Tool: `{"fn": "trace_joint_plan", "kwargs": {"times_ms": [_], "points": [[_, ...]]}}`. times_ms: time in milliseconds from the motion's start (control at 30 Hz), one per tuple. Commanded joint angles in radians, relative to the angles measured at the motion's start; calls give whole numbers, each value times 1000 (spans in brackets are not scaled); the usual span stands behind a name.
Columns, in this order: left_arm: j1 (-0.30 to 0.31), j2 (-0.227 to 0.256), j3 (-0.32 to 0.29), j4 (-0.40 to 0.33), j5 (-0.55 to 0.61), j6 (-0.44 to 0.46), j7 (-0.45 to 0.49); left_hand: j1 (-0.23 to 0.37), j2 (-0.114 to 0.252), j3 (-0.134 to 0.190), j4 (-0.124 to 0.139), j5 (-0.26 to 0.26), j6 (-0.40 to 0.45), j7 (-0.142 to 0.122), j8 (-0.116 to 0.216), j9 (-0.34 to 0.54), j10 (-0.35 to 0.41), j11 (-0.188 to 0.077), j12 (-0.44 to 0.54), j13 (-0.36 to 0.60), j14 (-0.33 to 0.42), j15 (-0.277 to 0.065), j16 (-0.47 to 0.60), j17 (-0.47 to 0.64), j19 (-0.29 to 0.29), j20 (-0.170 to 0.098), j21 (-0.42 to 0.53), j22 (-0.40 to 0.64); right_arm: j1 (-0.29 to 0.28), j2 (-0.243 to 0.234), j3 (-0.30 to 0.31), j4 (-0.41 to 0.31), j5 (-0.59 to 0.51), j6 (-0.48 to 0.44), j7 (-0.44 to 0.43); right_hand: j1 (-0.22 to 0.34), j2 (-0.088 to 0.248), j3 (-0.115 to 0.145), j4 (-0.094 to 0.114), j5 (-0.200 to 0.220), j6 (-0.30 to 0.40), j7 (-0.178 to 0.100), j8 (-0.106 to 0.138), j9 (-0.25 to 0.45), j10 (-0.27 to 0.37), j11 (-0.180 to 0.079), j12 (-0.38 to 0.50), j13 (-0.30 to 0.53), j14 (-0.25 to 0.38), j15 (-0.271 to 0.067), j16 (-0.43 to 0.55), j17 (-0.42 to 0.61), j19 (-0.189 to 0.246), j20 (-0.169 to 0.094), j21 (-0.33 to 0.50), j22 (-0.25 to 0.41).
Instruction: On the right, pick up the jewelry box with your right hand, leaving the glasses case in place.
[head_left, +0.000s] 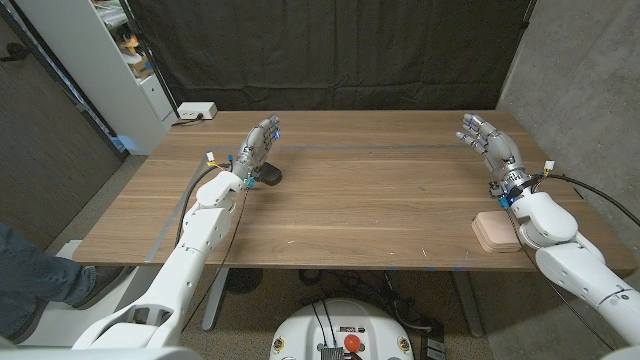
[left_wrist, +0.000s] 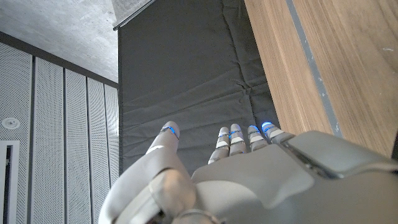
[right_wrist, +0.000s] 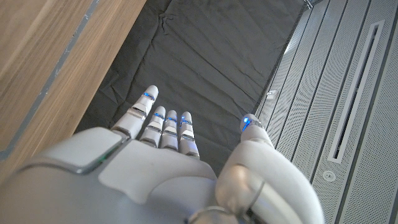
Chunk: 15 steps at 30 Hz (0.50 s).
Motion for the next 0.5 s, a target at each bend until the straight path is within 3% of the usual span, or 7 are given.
{"fn": "trace_joint_plan", "kwargs": {"times_ms": [33,500], "points": [[12,6,7,-18,1,11,6,1,11,6,-5,7,5,3,1,3,5,4,6,5,4,3,5,5,-7,1,5,4,-41,-14,28,-20,-8,11,-8,11,-2,3,-8,-5,6,0,10,4,8,0,6,1,6,-3,6,2,12,2,3,3],[12,11,10,-17,0,17,1,5,17,9,-7,8,5,3,1,3,6,6,6,5,4,4,4,5,-6,3,5,4,-96,-33,60,-45,-10,-3,-11,12,-2,3,-8,-5,9,1,10,4,10,0,7,2,9,-3,7,3,13,3,2,3]]}}
